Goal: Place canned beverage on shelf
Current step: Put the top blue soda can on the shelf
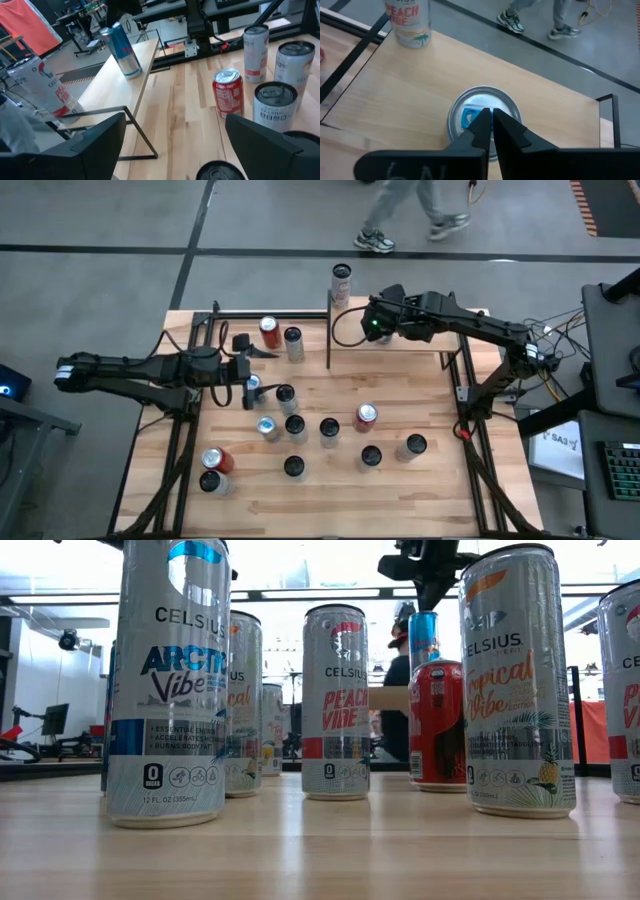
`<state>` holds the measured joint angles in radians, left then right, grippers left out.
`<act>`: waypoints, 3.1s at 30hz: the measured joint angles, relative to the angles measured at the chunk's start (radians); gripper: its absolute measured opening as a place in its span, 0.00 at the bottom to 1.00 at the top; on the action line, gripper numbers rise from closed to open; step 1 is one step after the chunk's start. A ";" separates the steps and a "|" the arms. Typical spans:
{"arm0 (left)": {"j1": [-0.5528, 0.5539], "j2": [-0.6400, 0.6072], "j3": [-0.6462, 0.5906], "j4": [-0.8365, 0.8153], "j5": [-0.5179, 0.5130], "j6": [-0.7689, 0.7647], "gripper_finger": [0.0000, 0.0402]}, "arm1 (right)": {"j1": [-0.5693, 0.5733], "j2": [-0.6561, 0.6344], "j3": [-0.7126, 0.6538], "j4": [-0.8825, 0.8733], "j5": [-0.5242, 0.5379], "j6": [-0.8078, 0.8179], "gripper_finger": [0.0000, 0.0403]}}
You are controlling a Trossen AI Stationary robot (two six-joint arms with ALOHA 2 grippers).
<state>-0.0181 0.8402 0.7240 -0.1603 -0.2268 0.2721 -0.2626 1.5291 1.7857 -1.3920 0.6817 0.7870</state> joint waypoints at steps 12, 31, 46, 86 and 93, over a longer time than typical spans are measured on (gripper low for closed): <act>0.000 -0.002 0.000 -0.002 -0.001 0.004 0.81 | -0.004 0.000 -0.014 -0.001 0.017 -0.025 0.03; 0.000 -0.002 0.000 -0.002 -0.002 0.004 0.81 | -0.006 0.001 -0.016 -0.039 0.032 -0.028 0.03; 0.000 -0.002 0.000 -0.001 -0.003 0.004 0.81 | -0.020 0.003 -0.018 -0.072 0.076 -0.028 0.03; 0.000 -0.002 0.000 -0.001 -0.079 0.008 0.81 | -0.066 0.051 0.022 0.016 -0.093 -0.092 0.03; 0.000 -0.002 0.000 -0.001 -0.079 0.008 0.81 | -0.085 0.061 0.022 -0.017 -0.064 -0.097 0.03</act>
<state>-0.0177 0.8387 0.7238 -0.1616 -0.3062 0.2798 -0.3473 1.5898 1.8080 -1.4086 0.6176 0.6902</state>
